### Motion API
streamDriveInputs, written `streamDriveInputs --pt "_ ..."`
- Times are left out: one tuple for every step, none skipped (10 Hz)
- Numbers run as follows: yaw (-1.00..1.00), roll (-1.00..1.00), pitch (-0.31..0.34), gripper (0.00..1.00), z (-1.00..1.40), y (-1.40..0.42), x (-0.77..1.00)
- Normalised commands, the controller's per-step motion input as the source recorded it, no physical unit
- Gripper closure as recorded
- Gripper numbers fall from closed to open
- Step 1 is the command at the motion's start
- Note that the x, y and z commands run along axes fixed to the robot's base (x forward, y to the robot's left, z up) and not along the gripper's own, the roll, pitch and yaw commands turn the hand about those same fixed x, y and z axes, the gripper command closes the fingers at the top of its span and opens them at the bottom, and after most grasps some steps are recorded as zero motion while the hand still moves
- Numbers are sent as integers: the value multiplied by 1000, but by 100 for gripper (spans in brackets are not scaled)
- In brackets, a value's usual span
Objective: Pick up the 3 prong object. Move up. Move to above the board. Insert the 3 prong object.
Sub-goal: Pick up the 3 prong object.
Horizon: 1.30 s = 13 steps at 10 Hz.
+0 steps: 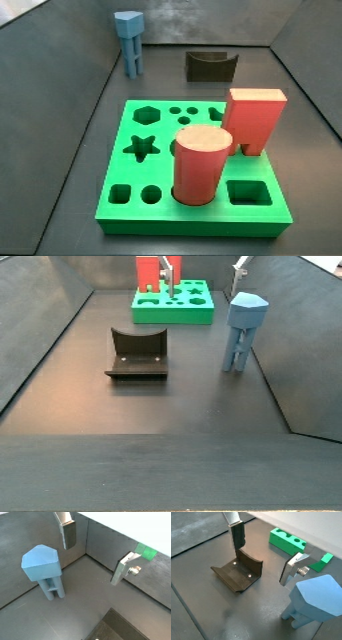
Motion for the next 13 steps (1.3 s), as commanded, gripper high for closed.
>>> streamDriveInputs --pt "-17 0 0 0 0 3 -220" --pt "-97 0 0 0 0 77 -297" --pt "-123 -6 0 0 0 129 -326" --pt "-186 -11 -1 0 31 143 -406" --pt "-146 -33 -53 0 0 137 -391" --pt "-211 -27 -74 0 0 77 -377" --pt "-277 -14 -104 0 -3 0 -360" --pt "-294 0 -111 0 -66 0 -357" --pt "-260 0 -113 0 -94 0 -317" --pt "-240 0 -103 0 -117 0 -243" --pt "-231 0 -123 0 -123 -26 -203" --pt "-197 0 -136 0 -123 -51 -166" --pt "-200 0 -131 0 -86 -51 -177"
